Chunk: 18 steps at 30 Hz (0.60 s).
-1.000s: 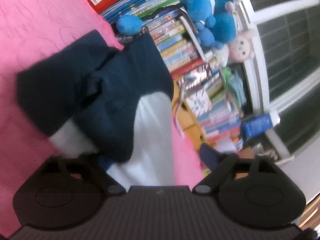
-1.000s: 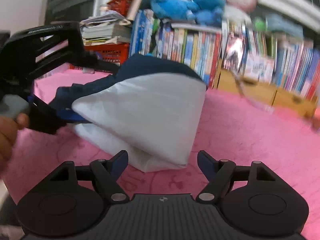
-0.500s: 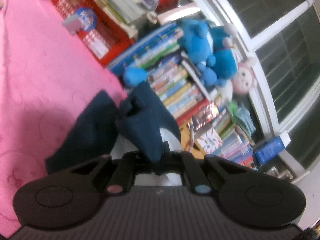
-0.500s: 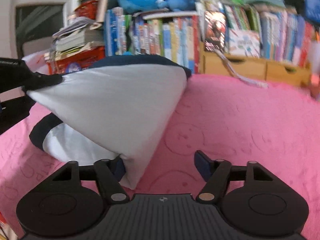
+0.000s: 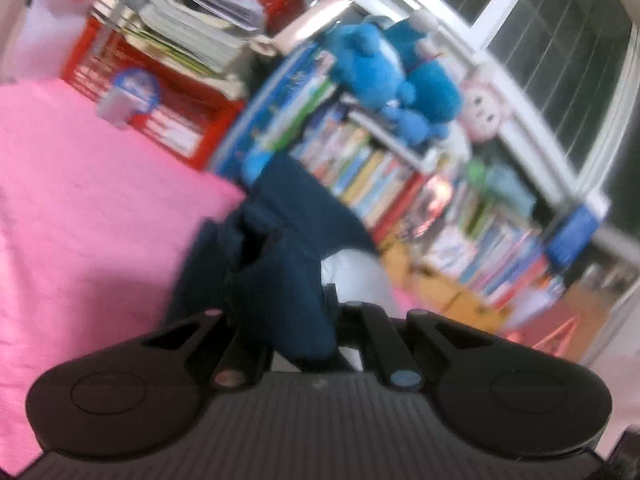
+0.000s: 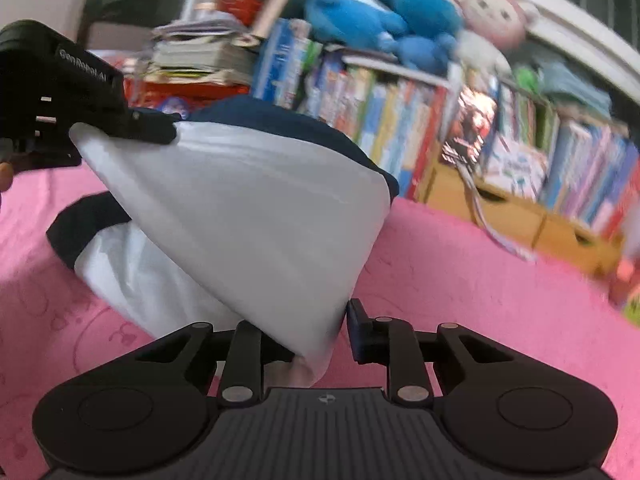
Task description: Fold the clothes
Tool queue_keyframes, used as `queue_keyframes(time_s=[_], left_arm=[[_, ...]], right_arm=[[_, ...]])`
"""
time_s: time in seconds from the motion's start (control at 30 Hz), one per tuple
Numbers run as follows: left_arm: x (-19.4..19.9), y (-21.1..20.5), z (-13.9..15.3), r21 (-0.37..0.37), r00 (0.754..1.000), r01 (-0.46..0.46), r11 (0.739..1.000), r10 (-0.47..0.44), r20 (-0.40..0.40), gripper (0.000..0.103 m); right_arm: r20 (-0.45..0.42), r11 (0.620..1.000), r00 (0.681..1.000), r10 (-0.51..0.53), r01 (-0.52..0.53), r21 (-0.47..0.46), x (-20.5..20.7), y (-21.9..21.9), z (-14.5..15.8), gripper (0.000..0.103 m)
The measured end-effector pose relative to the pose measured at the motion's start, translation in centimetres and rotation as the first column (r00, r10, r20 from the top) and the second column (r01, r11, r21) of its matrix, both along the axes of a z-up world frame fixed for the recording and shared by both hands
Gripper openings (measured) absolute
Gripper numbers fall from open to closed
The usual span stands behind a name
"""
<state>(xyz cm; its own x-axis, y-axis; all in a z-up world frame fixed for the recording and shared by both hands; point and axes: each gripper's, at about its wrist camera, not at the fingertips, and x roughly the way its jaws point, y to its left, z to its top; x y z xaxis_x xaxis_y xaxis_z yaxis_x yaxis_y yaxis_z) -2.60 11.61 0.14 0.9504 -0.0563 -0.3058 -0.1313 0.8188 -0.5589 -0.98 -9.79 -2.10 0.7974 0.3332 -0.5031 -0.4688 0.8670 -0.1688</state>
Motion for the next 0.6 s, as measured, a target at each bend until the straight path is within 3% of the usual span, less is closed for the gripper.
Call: queue_keyframes(time_s=[0.13, 0.37, 0.4, 0.5, 0.53, 0.6], left_arm=[[-1.4, 1.6, -2.0, -0.026, 0.998, -0.031, 0.999, 0.03, -0.049, 0.008], [-2.6, 3.8, -1.8, -0.025, 0.994, -0.097, 0.995, 0.096, -0.044, 0.015], [-2.6, 3.9, -1.8, -0.004, 0.993, -0.104, 0.995, 0.104, -0.051, 0.015], [-2.8, 2.9, -1.3, 0.145, 0.988, -0.128, 0.981, 0.139, -0.067, 0.021], [-2.9, 2.6, -1.0, 0.197, 0.986, -0.137, 0.971, 0.153, -0.067, 0.022], [-3.2, 2.1, -0.3, 0.316, 0.968, -0.205, 0.926, 0.239, -0.074, 0.019]], right_arm=[[0.034, 0.999, 0.999, 0.034, -0.033, -0.039, -0.6, 0.5, -0.1, 0.025], [0.052, 0.997, 0.997, 0.054, -0.051, -0.058, -1.1, 0.9, -0.2, 0.025], [0.056, 0.997, 0.997, 0.056, -0.052, -0.061, -1.2, 1.0, -0.2, 0.025], [0.068, 0.996, 0.996, 0.059, -0.055, -0.068, -1.4, 1.1, -0.3, 0.025], [0.069, 0.996, 0.996, 0.059, -0.054, -0.068, -1.5, 1.1, -0.2, 0.025], [0.072, 0.996, 0.996, 0.058, -0.053, -0.065, -1.5, 1.0, -0.2, 0.025]])
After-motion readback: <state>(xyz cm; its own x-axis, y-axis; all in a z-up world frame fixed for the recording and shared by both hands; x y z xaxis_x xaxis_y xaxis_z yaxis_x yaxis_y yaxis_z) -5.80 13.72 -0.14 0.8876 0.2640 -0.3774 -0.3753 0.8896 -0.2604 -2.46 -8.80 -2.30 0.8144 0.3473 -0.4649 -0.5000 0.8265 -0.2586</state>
